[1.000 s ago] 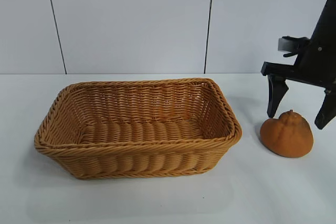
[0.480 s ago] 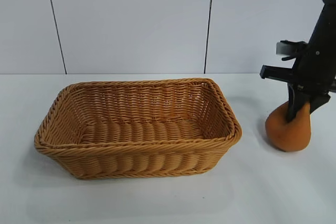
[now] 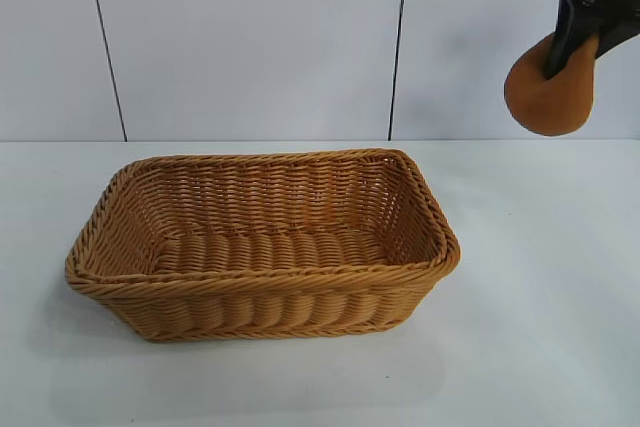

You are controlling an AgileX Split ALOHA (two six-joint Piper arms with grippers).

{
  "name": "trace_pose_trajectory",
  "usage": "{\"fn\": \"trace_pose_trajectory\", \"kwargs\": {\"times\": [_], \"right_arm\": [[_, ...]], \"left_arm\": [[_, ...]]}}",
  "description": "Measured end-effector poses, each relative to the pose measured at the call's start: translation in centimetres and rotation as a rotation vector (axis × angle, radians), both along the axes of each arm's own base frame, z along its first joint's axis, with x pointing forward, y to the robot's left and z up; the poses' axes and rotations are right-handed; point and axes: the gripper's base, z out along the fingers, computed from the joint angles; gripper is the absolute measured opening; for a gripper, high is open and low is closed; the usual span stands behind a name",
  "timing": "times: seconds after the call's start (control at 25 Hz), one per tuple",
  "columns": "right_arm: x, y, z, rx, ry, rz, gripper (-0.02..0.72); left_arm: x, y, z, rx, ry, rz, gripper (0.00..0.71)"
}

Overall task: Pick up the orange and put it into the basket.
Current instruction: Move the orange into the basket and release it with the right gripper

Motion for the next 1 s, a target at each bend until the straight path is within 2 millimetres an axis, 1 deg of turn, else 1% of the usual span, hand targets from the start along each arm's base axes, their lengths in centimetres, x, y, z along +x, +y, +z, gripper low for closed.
{"fn": "trace_pose_trajectory", "kwargs": {"times": [0.12, 0.24, 0.32, 0.36, 0.48, 0.56, 0.64, 0.76, 1.0], "right_arm": [[-0.5, 3.2, 0.0, 0.002, -0.009, 0.078, 0.022], [-1.4, 7.5, 0.1, 0.029, -0.031, 0.172, 0.022], [-2.1, 9.9, 0.3, 0.055, -0.059, 0.222, 0.022], [-2.6, 11.6, 0.3, 0.069, -0.075, 0.256, 0.022], [-3.8, 15.2, 0.4, 0.097, -0.126, 0.331, 0.022], [-4.3, 17.2, 0.0, 0.113, -0.152, 0.367, 0.022], [-4.6, 18.9, -0.9, 0.121, -0.163, 0.394, 0.022], [-4.6, 20.8, -3.3, 0.114, -0.146, 0.42, 0.022], [-4.4, 23.2, -10.2, 0.068, -0.036, 0.441, 0.022]], "left_arm": [[0.0, 0.0, 0.0, 0.0, 0.0, 0.0, 0.634], [0.0, 0.0, 0.0, 0.0, 0.0, 0.0, 0.634], [0.0, 0.0, 0.0, 0.0, 0.0, 0.0, 0.634], [0.0, 0.0, 0.0, 0.0, 0.0, 0.0, 0.634], [0.0, 0.0, 0.0, 0.0, 0.0, 0.0, 0.634], [0.0, 0.0, 0.0, 0.001, 0.0, 0.0, 0.634], [0.0, 0.0, 0.0, 0.001, 0.0, 0.0, 0.634], [0.0, 0.0, 0.0, 0.001, 0.0, 0.0, 0.634], [0.0, 0.0, 0.0, 0.001, 0.0, 0.0, 0.634]]}}
